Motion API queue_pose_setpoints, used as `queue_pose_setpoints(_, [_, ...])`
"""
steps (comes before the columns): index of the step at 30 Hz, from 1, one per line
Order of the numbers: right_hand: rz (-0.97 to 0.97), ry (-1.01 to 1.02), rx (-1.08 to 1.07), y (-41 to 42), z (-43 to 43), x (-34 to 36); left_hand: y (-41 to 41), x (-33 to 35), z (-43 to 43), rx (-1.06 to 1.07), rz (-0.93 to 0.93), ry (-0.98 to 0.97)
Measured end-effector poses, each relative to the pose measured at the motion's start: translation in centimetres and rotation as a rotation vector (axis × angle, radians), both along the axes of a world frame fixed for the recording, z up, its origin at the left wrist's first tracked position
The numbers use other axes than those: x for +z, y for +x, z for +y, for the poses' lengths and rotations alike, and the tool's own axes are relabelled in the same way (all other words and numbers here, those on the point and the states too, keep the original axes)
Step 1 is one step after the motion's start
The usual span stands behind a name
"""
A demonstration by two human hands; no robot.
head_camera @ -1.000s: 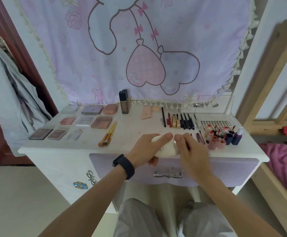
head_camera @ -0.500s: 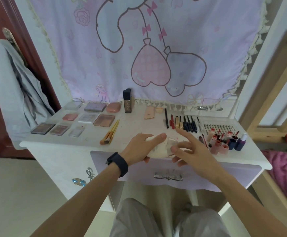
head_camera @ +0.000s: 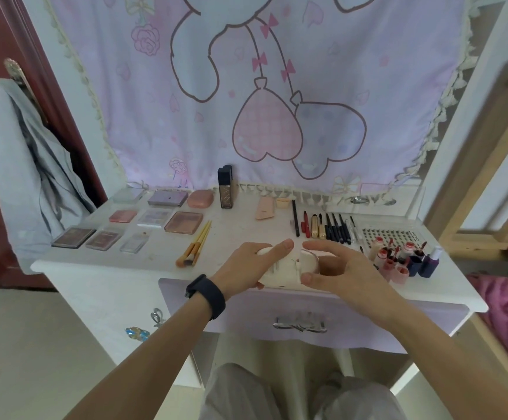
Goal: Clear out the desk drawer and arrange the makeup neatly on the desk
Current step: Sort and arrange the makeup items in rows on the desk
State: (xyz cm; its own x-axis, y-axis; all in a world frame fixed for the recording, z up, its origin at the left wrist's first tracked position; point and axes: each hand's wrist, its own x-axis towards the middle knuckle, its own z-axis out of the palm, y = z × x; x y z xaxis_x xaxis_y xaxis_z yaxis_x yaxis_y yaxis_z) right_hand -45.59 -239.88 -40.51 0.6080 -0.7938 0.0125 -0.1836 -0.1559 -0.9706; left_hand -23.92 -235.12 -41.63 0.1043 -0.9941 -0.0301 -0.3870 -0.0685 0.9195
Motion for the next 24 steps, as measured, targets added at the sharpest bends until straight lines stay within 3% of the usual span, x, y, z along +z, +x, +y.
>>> queue_pose_setpoints(3, [0.059,-0.074,-0.043,-0.1,-0.4,0.2,0.5,-0.3,0.0,-0.016,0.040,0.042])
queue_pose_setpoints(8, [-0.036,-0.104,-0.159,-0.4,-1.6,-0.1,2.1,-1.1,-0.6,0.012,0.289,0.060])
queue_pose_setpoints(11, [0.002,-0.101,-0.172,0.0,-2.6,-0.3,3.3,-1.6,-1.8,0.017,0.376,0.045])
queue_pose_setpoints(13, [0.081,-0.134,-0.180,0.4,-3.5,-0.6,4.1,-1.9,-3.0,0.063,0.348,0.030])
queue_pose_setpoints(18, [0.301,-0.232,-0.222,2.7,-7.6,-0.4,5.8,-2.2,-7.3,0.190,0.079,-0.060])
queue_pose_setpoints(24, [0.457,-0.447,-0.250,7.0,-14.3,0.3,7.8,-3.5,-12.6,0.220,-0.064,-0.071])
